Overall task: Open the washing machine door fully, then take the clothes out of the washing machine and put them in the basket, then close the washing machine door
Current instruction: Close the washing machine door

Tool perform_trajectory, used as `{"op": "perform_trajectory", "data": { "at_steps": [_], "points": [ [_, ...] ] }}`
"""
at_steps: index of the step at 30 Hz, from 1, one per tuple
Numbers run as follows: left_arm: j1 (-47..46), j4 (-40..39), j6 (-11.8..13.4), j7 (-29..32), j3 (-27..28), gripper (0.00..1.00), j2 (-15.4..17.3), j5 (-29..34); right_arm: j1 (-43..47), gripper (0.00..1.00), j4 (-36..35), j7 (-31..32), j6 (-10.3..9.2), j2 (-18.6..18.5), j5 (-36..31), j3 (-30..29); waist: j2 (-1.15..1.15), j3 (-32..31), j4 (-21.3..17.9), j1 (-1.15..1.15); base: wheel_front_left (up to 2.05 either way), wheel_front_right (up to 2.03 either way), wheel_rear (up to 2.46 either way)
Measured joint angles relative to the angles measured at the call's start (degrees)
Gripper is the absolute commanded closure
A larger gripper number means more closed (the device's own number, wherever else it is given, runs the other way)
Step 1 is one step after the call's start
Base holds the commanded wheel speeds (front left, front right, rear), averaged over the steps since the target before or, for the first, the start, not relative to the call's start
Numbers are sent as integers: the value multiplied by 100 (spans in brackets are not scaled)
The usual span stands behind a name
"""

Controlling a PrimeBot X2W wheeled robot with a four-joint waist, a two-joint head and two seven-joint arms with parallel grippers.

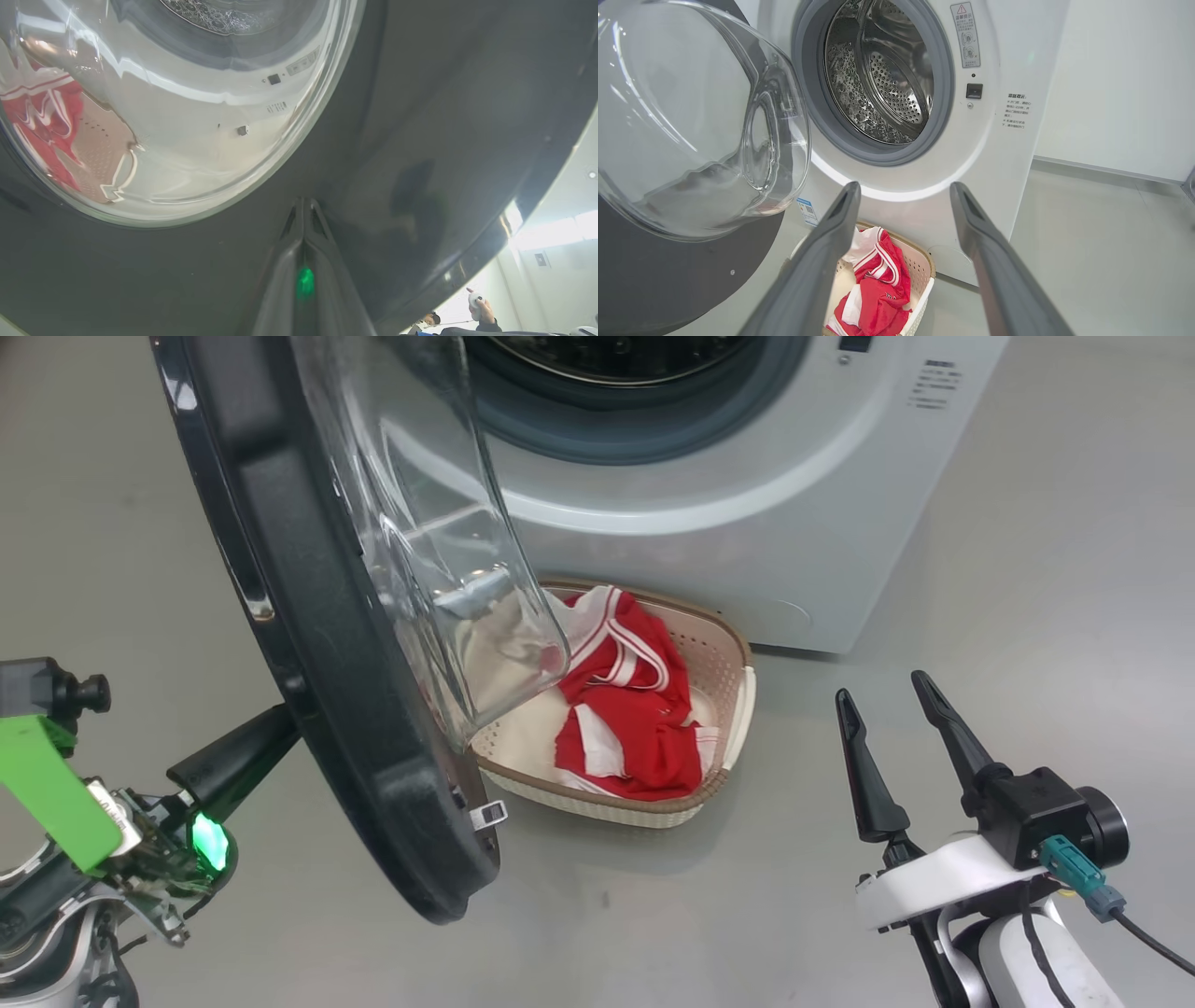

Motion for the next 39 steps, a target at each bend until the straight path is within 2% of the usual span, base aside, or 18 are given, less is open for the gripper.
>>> {"op": "perform_trajectory", "data": {
  "at_steps": [16,20,31,39],
  "points": [
    [-124,-67,2,-75,-59,100,-98,60,-229,0,120,-216,3,186,68,43,0,207,-1056,0,0,0,0],
    [-298,-41,22,-238,12,100,-191,59,-229,0,175,-285,-2,266,169,-25,0,295,-1366,0,0,0,0],
    [-786,65,144,-604,231,100,-194,163,-359,0,304,-393,12,366,249,83,0,576,-2243,0,0,0,0],
    [-1335,445,178,-1009,394,100,-324,383,-436,0,441,-472,60,410,305,83,0,779,-2806,0,0,0,0]
  ]
}}
